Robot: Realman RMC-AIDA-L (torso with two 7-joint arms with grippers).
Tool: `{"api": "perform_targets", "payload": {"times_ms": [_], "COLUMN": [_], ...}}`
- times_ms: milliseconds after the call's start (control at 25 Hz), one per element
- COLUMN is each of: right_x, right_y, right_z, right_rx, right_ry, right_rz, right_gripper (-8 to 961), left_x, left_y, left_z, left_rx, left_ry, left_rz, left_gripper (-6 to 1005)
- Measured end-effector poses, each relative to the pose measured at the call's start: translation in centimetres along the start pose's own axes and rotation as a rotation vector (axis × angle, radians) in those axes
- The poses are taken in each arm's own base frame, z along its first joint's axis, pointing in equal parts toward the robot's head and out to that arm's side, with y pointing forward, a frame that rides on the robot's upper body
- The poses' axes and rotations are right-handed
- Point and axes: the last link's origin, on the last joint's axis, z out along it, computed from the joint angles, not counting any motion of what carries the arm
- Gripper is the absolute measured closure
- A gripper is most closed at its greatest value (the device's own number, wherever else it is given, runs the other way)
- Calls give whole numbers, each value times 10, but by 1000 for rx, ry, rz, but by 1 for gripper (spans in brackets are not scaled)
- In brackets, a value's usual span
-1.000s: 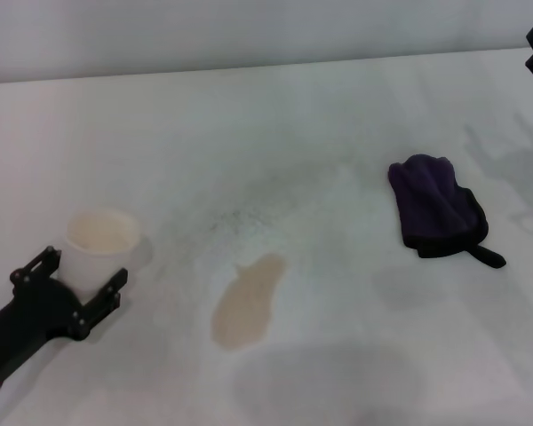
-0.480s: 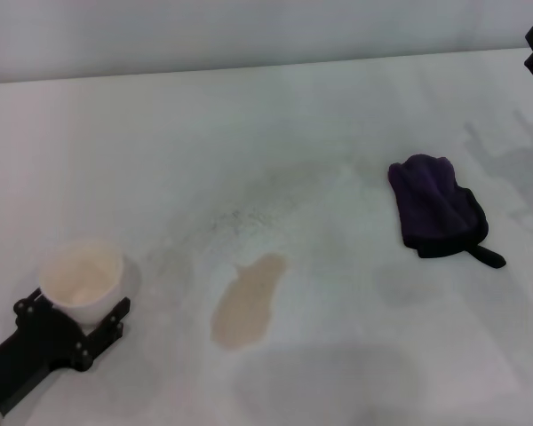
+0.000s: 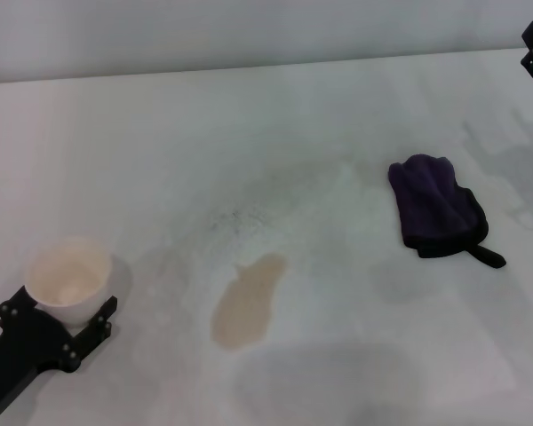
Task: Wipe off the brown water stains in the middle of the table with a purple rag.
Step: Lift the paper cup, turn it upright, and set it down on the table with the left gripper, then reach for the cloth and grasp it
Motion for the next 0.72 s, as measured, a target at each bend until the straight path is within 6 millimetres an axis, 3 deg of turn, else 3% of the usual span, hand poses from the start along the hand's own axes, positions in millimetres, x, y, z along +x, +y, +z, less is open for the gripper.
{"api": "perform_targets", "payload": {"times_ms": [80, 320, 720], "right_x": [0, -1, 0], "right_y": [0, 0, 0], "right_z": [0, 0, 0], "right_rx": [-1, -4, -4], "right_ry": [0, -3, -1], "right_rz": [0, -1, -4], "right_gripper": [83, 83, 84], "left_x": [0, -2, -4], "left_y": [0, 2, 7], "left_z": [1, 2, -8], "left_rx": [2, -3, 5], "left_ry": [-3, -13, 4], "left_rz": [-5, -21, 27], "left_gripper": [291, 155, 107]}}
